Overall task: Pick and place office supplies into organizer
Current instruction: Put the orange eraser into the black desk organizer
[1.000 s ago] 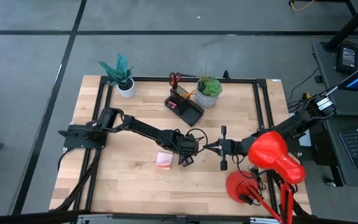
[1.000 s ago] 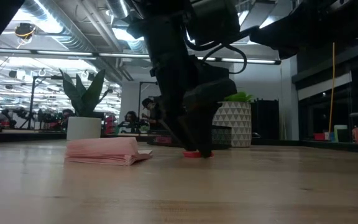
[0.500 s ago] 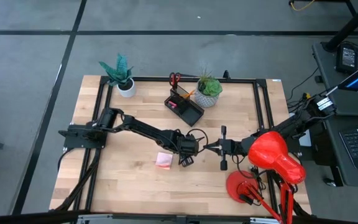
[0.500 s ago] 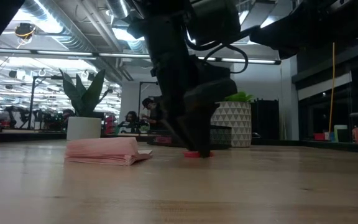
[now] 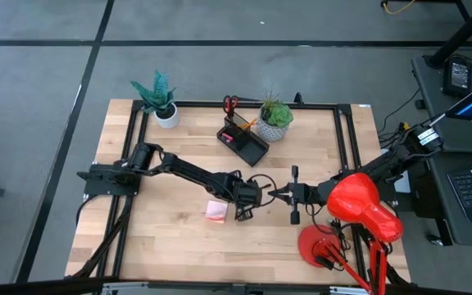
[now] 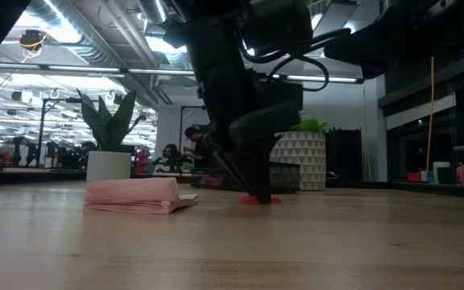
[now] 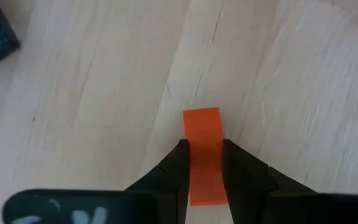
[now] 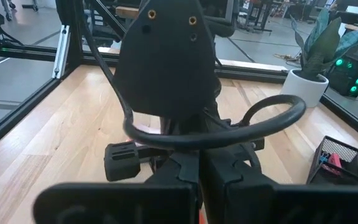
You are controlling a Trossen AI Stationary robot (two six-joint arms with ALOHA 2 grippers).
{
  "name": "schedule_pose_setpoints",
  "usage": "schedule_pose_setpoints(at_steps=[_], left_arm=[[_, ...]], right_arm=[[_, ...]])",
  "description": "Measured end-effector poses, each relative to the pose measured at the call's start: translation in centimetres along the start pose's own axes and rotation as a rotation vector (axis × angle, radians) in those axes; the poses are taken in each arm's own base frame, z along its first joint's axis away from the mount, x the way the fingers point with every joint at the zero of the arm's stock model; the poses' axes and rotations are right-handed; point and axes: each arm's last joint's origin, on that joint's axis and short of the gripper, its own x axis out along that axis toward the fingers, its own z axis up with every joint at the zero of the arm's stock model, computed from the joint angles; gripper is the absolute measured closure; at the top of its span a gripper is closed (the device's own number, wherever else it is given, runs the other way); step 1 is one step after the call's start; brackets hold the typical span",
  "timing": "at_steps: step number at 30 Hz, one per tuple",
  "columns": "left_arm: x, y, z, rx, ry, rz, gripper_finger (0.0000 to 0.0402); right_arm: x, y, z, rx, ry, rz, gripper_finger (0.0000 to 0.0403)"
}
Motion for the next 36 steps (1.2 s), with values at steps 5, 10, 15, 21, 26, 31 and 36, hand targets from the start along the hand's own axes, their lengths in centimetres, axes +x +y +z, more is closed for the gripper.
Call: schedule_pose_setpoints(at_steps=[5, 10, 15, 21, 26, 31, 36], left_arm=[[-0.4, -0.1, 0.0, 0.03, -0.008, -0.008, 0.0327], [-1.8, 0.2, 0.0, 0.065, 0.004, -0.023, 0.0328], [-4.3, 0.2, 0.8, 0.103, -0.069, -0.045, 0.0329], [-6.8, 0.2, 0.7, 0.158, -0.113, 0.004, 0.0329], [-8.6, 0.4, 0.1, 0.181, -0.144, 0.05, 0.0329], [-10.1, 0.6, -1.2, 0.186, -0.178, 0.039, 0.0329], [-11.7, 1.5, -2.8, 0.173, -0.268, 0.039, 0.0329]], right_arm=[[0.0, 0.0, 0.0, -0.001, 0.004, 0.001, 0.0395], [0.0, 0.0, -0.1, -0.002, 0.006, 0.001, 0.0395], [0.0, 0.0, -0.1, -0.002, 0.007, 0.001, 0.0395], [0.0, 0.0, -0.1, -0.003, 0.01, 0.002, 0.0395], [0.0, 0.0, -0.2, 0.003, 0.019, 0.002, 0.0395], [0.0, 0.0, -0.3, 0.011, 0.034, 0.002, 0.0395], [0.0, 0.0, -0.3, 0.012, 0.032, 0.002, 0.0395]])
